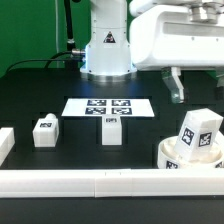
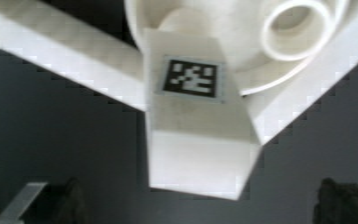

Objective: Assemble stool

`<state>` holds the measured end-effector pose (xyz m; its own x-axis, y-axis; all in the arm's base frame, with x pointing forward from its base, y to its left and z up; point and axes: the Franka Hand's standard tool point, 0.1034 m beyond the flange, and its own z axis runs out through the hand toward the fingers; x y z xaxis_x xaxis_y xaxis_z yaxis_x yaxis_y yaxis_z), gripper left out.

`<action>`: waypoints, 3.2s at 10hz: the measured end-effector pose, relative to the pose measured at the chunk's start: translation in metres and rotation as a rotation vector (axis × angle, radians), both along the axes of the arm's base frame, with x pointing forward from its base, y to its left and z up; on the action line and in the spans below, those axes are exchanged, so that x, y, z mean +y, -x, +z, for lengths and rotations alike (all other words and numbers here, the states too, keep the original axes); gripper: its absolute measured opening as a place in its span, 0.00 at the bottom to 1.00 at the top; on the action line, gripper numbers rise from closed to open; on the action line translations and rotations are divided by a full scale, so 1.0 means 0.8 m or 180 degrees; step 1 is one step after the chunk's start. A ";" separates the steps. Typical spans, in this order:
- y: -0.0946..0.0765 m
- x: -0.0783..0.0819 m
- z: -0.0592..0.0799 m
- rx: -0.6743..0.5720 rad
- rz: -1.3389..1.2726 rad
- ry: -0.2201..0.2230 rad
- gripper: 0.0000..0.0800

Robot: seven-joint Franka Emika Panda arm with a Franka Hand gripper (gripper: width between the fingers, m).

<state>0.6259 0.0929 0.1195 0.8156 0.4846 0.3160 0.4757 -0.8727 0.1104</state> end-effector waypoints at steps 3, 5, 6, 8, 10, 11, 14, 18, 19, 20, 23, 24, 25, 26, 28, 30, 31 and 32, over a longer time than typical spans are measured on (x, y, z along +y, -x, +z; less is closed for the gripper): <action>0.002 0.016 0.006 0.0601 -0.0049 0.0120 0.81; 0.013 0.021 0.003 0.1059 -0.0030 0.0242 0.81; 0.012 0.020 -0.002 0.1053 0.0145 0.0330 0.81; 0.011 0.005 -0.005 0.1053 0.0658 0.0421 0.81; 0.011 0.001 -0.006 0.1055 0.0707 0.0427 0.81; 0.011 0.000 -0.006 0.1050 0.0902 0.0463 0.81; 0.005 -0.007 -0.010 0.1024 0.1805 0.0620 0.81; -0.020 -0.011 -0.019 0.0949 0.2930 0.0851 0.81; -0.020 -0.014 -0.020 0.0944 0.3156 0.0906 0.81; -0.020 -0.013 -0.022 0.0942 0.3264 0.0921 0.81; -0.024 -0.013 -0.036 0.0944 0.3580 0.0950 0.81; -0.024 -0.015 -0.037 0.0947 0.3616 0.0964 0.81; -0.024 -0.016 -0.036 0.0948 0.3607 0.0964 0.81; -0.024 -0.018 -0.035 0.0948 0.3598 0.0965 0.68; -0.024 -0.019 -0.036 0.0951 0.3589 0.0963 0.52; -0.024 -0.019 -0.036 0.0953 0.3584 0.0962 0.42; -0.024 -0.020 -0.036 0.0953 0.3577 0.0962 0.42; -0.024 -0.020 -0.036 0.0958 0.3501 0.0950 0.42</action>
Offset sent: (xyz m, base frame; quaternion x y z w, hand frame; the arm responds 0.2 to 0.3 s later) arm 0.0000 0.0000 0.0000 0.0000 -0.1938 0.0000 0.9810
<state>0.6452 0.0772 0.0905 -0.0647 0.9959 -0.0630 0.9979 0.0646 -0.0044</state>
